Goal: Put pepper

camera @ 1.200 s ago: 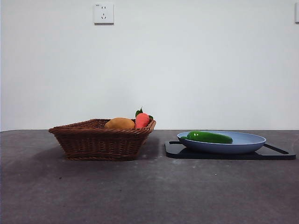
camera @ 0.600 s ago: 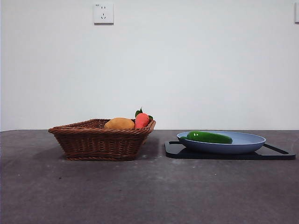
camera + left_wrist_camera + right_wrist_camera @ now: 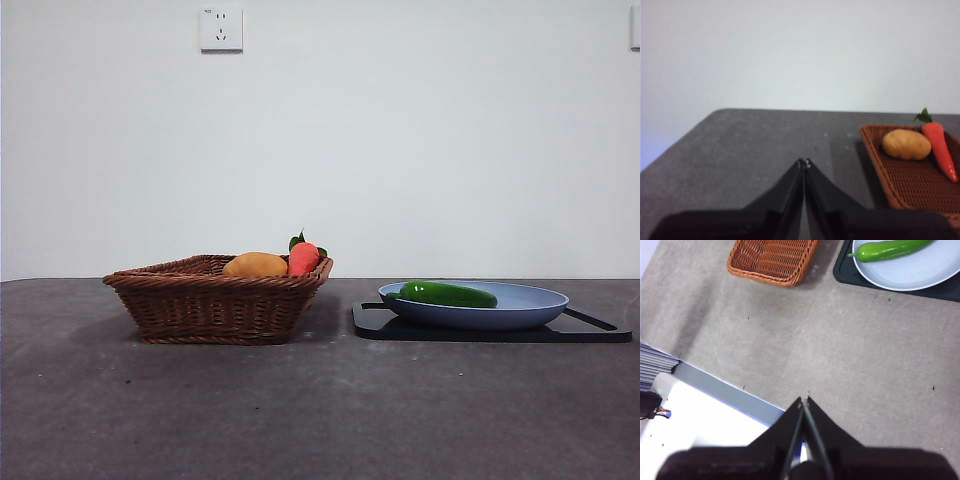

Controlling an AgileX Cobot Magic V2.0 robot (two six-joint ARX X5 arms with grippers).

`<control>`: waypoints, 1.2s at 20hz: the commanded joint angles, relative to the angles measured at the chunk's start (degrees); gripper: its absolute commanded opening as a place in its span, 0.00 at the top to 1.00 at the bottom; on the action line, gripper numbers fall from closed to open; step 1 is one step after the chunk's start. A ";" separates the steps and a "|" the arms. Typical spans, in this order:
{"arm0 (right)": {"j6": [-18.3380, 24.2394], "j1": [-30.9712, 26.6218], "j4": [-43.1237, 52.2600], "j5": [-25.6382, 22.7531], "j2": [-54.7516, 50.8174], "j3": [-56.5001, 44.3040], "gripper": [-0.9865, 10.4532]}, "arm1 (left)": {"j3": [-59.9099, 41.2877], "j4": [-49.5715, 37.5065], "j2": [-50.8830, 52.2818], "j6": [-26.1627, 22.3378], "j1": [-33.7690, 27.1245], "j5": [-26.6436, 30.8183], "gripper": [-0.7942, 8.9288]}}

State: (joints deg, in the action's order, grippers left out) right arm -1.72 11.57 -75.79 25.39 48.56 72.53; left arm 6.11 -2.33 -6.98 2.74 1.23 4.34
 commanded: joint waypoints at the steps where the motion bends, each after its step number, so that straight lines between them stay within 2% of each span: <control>1: -0.35 0.13 0.50 -0.02 0.28 0.98 0.90 | -2.08 -1.03 1.95 0.74 -0.20 0.04 0.91; 9: -0.35 0.13 0.50 -0.02 0.28 0.98 0.90 | -5.73 1.97 4.83 1.86 -0.20 0.02 0.91; 15: -0.35 0.13 0.50 -0.02 0.31 0.98 0.90 | -5.73 11.96 4.85 2.25 -0.20 -0.24 0.91; 24: -0.35 0.13 0.50 -0.02 0.31 0.98 0.90 | -5.73 12.15 4.76 2.19 -0.20 -1.46 0.91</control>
State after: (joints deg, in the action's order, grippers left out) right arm -1.74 11.57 -75.79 25.41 48.56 72.53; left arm 0.99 10.44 -2.39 4.58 1.23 3.20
